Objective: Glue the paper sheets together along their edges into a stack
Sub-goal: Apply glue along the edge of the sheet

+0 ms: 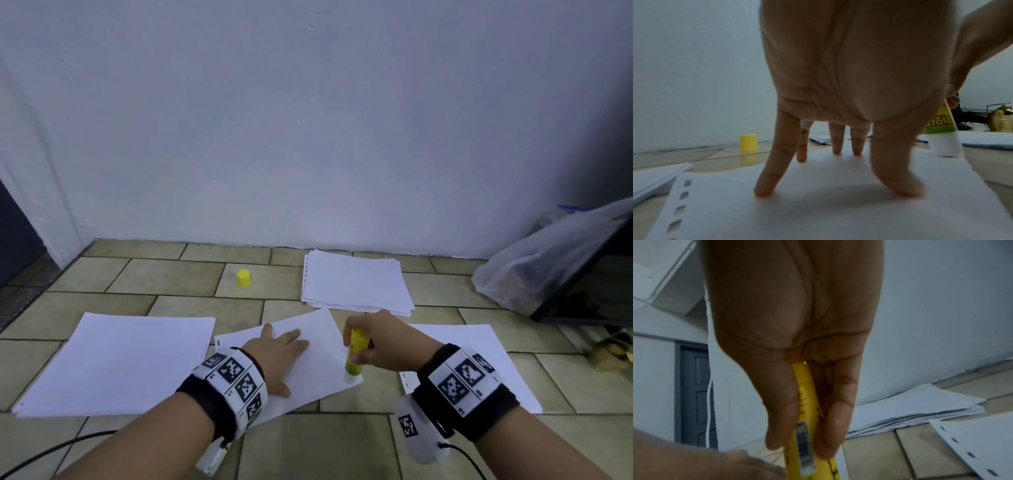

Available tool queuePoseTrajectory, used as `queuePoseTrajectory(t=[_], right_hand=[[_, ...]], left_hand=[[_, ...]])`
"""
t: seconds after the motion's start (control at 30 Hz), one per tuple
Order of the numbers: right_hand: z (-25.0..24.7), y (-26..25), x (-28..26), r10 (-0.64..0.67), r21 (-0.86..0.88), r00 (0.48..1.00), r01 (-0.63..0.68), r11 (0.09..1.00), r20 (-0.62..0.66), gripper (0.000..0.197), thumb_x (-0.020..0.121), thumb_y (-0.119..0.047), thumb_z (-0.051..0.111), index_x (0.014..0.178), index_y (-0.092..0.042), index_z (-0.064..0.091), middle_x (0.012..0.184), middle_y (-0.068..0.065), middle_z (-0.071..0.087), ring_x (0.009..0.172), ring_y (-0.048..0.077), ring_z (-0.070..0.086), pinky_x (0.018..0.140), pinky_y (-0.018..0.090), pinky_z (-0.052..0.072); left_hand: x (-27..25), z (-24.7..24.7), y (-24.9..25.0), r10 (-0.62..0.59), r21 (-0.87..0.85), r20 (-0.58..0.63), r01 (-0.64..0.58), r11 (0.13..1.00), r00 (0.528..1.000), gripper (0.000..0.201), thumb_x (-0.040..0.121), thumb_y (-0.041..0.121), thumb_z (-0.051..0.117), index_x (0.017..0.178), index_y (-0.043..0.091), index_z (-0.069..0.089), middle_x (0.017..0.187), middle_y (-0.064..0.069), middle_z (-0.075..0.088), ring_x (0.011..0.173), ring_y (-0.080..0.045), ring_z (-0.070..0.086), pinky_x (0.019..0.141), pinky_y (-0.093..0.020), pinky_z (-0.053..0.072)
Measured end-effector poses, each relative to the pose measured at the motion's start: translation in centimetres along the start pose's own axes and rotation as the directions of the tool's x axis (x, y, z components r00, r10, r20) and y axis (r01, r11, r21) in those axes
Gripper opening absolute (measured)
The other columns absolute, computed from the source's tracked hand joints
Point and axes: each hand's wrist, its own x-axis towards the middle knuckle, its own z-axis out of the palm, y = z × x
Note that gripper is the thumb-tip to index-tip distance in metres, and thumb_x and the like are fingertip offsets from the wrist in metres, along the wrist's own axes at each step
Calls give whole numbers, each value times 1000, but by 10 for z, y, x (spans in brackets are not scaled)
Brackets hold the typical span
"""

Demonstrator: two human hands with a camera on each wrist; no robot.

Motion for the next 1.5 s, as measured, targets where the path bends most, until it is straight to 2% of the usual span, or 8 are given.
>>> queuePoseTrajectory(t=[0.17,0.37,0.5,0.6,0.9,1.07,1.3,1.5], right_hand=[[-10,13,-6,33,331,997,-8,944,-70,21,78,-8,74,92,-20,63,78,-2,64,57,10,61,61,23,54],[-15,23,0,225,677,921,54,734,-317,28,76,-1,76,97,-6,59,76,14,69,54,20,60,56,23,51],[-9,22,7,259,725,883,123,677,-392,19,77,2,73,92,4,63,74,15,68,56,22,59,58,27,54],[1,23,16,325,768,845,146,624,-425,15,77,1,74,88,-4,64,74,14,68,62,26,61,70,40,56],[24,-1,53,237,547,868,47,836,-436,19,78,-14,74,92,-20,63,85,0,65,81,21,63,77,30,52],[17,-22,77,148,387,907,18,922,-394,23,83,-10,68,105,-13,62,95,4,63,81,12,52,56,9,36],[14,-23,70,146,227,951,-84,970,-274,25,87,-14,64,112,-16,61,115,8,59,102,18,53,71,19,37],[14,-25,26,98,97,978,-81,992,-182,25,89,-15,62,114,-17,60,115,8,58,88,16,50,68,22,41]], left_hand=[[-5,1,0,-10,117,5,9,993,1000,69,100,6,35,154,28,0,162,5,-8,144,-37,6,106,-43,39],[-11,1,-1,-43,86,-84,50,995,996,67,89,33,62,143,12,28,143,-10,27,132,-29,28,97,-39,41],[-10,7,-2,10,-31,-113,-13,999,994,64,88,33,61,138,6,31,143,-10,25,132,-26,24,102,-41,41],[-10,8,-4,0,-56,-103,-6,998,995,66,92,34,58,145,13,25,146,-9,22,132,-28,27,99,-42,43],[-2,7,-6,-54,-121,-172,33,992,984,65,86,44,64,134,9,36,138,-8,32,127,-27,33,99,-41,41],[1,10,-6,-95,-195,-207,54,979,974,65,84,44,66,132,11,37,136,-6,34,124,-26,34,99,-43,41],[-1,11,-7,-79,-213,-213,33,976,974,71,86,42,65,141,14,32,145,-6,29,133,-26,28,106,-42,36],[-4,8,-8,-65,-179,-187,31,983,980,74,88,44,60,146,15,26,151,-5,24,138,-25,23,110,-40,33]])
